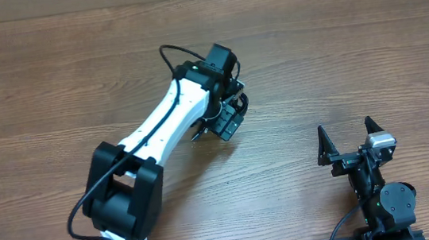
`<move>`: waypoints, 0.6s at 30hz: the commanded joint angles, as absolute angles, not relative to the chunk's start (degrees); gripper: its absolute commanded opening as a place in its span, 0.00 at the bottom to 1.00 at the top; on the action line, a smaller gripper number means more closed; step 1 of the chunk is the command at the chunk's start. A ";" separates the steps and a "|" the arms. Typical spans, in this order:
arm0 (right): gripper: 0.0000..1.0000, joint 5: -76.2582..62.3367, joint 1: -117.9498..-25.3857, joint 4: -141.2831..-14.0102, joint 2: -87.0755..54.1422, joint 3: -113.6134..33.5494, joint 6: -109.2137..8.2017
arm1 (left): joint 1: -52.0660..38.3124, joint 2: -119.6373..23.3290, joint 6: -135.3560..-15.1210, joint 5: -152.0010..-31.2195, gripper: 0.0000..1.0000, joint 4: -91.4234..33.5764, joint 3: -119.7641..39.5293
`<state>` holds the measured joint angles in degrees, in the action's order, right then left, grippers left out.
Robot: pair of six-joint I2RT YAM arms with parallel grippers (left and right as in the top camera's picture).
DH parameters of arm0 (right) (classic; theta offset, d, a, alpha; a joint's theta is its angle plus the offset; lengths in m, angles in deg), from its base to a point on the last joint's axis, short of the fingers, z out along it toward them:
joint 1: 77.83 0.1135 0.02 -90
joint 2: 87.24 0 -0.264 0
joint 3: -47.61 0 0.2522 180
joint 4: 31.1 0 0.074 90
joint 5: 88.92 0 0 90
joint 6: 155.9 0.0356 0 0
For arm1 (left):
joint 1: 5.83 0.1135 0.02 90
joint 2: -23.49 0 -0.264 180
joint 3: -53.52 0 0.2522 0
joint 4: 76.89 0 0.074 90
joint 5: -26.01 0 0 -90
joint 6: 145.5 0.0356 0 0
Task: Untangle cables
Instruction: 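Lower the left gripper and close it on the cable bundle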
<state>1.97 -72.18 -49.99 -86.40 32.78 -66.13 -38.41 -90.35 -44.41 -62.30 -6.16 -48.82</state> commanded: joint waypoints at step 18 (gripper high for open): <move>1.00 2.49 -72.33 -49.66 -87.05 33.35 -66.40 | -41.75 -93.43 -33.76 -56.09 0.84 -16.96 -47.40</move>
